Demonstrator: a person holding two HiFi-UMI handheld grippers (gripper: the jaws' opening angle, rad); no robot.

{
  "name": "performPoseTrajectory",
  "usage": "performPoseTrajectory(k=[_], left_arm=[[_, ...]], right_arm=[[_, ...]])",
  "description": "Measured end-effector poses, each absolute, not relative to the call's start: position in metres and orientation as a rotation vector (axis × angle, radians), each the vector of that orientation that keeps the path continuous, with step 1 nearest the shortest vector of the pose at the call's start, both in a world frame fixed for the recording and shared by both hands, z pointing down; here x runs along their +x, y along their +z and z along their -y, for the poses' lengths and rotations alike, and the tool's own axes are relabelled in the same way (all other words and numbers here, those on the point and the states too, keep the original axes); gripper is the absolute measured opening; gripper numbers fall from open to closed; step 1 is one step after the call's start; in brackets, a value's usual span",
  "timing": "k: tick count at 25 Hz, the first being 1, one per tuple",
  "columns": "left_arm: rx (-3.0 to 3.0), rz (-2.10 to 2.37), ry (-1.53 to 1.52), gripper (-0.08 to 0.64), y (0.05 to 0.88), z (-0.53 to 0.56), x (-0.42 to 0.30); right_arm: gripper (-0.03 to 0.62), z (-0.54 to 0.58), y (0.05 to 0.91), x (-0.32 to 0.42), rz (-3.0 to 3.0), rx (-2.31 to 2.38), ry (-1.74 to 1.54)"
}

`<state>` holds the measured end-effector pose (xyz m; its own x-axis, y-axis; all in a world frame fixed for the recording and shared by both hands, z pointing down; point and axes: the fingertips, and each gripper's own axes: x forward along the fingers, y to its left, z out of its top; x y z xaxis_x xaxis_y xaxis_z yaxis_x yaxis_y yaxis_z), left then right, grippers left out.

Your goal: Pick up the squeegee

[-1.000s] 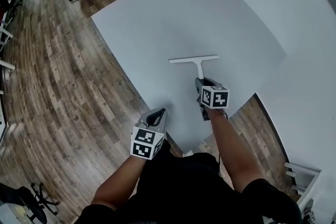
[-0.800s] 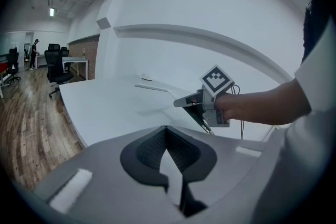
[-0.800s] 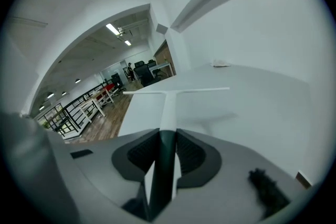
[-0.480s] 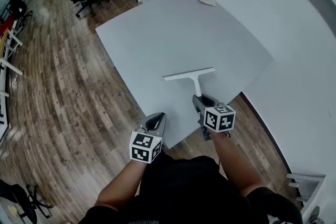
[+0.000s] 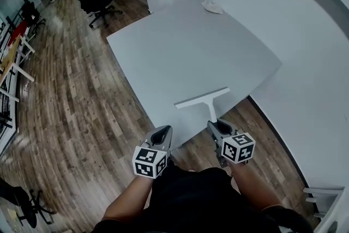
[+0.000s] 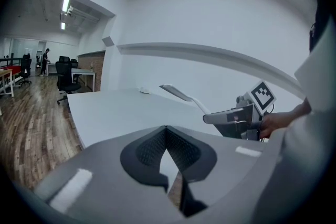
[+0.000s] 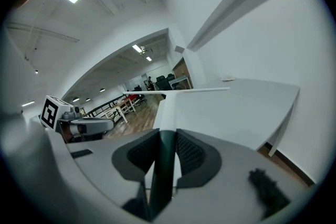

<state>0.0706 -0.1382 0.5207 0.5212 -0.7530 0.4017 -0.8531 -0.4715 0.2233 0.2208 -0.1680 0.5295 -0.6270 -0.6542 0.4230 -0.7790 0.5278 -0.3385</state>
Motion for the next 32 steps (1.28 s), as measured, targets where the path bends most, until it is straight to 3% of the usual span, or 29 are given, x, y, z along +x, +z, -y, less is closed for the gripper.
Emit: performPoseTrajectory(k=[16, 32], left_arm=[[2.434, 1.334, 0.399, 0.006, 0.483, 0.107, 0.079], [2.57, 1.098, 0.425, 0.006, 0.483, 0.09, 0.025]], right_arm=[[0.1, 0.128, 0.506, 0.212, 2.626, 1.176, 0.748], [0.1, 0.084, 0.496, 0.163, 2.543, 1.467, 0.788]])
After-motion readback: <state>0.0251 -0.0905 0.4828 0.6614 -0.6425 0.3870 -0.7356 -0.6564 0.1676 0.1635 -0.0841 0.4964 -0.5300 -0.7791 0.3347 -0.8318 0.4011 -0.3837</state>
